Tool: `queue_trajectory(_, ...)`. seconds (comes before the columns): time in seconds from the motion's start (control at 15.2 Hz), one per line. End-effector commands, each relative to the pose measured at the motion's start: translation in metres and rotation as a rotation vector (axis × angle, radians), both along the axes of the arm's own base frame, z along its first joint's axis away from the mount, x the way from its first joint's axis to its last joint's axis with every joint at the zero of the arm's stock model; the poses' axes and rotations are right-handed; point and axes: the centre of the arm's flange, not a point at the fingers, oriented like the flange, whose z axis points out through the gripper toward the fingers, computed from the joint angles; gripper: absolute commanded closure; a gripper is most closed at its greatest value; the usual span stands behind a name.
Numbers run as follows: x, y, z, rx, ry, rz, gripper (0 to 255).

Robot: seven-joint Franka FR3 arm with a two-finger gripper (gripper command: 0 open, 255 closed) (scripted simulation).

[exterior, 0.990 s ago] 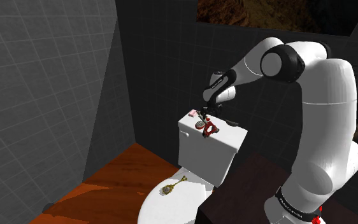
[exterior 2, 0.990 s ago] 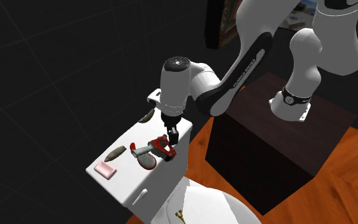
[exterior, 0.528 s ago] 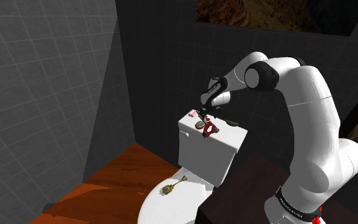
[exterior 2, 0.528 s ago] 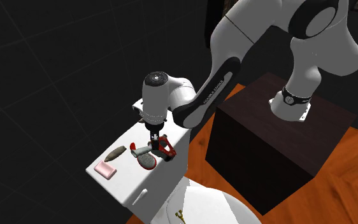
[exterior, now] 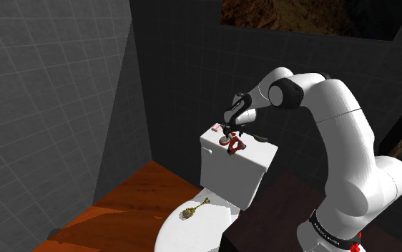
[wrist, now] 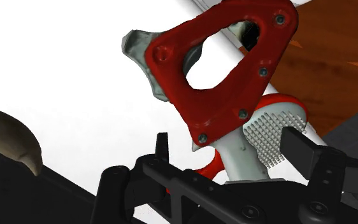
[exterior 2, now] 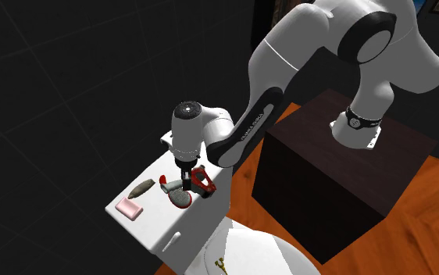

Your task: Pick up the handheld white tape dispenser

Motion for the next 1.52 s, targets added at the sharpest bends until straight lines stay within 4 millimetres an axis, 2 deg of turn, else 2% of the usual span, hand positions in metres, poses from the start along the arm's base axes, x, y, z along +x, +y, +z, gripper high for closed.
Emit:
queue_trajectory(0.0,-0.001,0.000,-0.009,0.000,0.000,0.000,0)
queue_trajectory(0.07,-0.001,0.000,-0.009,0.000,0.000,0.000,0)
queue_trajectory(0.13,0.000,-0.001,-0.009,0.000,0.000,0.000,255)
queue_trajectory(0.73,-0.001,0.000,-0.009,0.000,0.000,0.000,255)
queue_trajectory(1.45,-0.001,0.000,0.049,0.000,0.000,0.000,255)
